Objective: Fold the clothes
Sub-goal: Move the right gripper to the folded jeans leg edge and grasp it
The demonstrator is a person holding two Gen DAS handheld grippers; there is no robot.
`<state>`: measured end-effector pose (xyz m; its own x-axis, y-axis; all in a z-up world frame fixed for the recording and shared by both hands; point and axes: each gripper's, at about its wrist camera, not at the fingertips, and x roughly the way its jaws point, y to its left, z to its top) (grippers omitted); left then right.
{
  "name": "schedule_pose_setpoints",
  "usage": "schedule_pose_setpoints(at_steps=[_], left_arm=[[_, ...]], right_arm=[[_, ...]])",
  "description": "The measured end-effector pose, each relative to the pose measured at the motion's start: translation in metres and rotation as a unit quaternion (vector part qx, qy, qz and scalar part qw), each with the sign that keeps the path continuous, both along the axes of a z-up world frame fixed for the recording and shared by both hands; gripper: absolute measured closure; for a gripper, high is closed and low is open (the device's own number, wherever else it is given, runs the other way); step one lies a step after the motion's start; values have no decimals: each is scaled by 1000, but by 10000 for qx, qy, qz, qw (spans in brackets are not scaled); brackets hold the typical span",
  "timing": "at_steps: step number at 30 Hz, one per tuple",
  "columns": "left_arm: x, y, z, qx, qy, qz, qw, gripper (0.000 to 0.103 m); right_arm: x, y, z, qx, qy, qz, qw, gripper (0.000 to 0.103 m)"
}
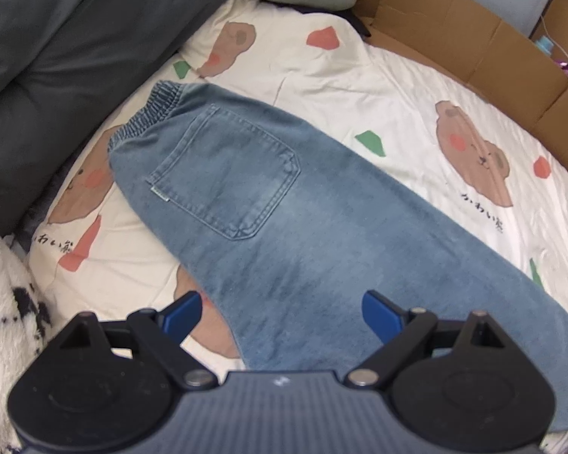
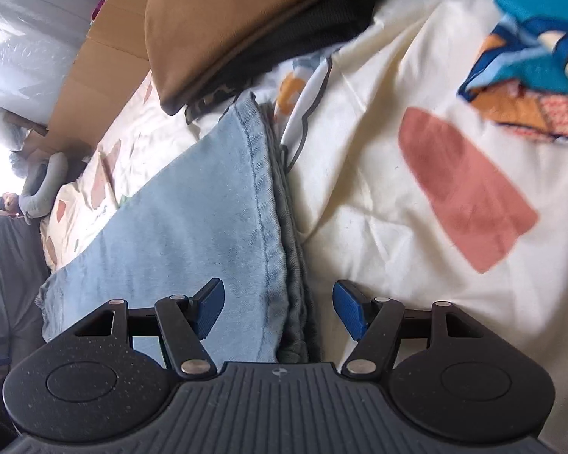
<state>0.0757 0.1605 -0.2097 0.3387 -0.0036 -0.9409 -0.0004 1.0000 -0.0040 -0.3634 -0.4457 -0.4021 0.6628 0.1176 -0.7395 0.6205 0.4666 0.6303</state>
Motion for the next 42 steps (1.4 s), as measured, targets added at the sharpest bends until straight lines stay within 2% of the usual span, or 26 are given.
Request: schedule_pose_setpoints(at_steps=[8,11,12,14,18,24,32,36,40,42], left_arm=[[-2,-7,-9,-46,42,101,9999,10],[-1,-15,-13,-20,107,6,9999,10],[-1,-18,-14,-11,130,-26,9999,10],[1,-23,-13,-5,124,-84,9999,10],[5,-31,-8,-20,51,-123,9999,10],[7,-37,-5,23,40,-146,9999,10],[6,-35,-4,63,61,-123,9999,10],[5,-31,-7,73,87,-71,9999,10],[3,-29,-9,55,101,-80,9999,10],[3,-29,-8,46,103,-82,9999,10]], right_arm=[[8,-11,-22,825,-485,-146,9953,31],[4,-19,-29,1244,-621,-308,9898,34],[4,-18,-26,1265,-621,-277,9896,36],[4,-18,-21,1306,-619,-215,9893,48],[8,-8,6,1190,-894,56,9888,48],[23,1,15,1055,-911,183,9901,48],[38,-4,2,1040,-667,158,9922,48],[40,-14,-4,1160,-585,-99,9915,47],[49,-24,-16,1258,-505,-23,9908,48],[54,-28,-22,1306,-465,16,9903,53]])
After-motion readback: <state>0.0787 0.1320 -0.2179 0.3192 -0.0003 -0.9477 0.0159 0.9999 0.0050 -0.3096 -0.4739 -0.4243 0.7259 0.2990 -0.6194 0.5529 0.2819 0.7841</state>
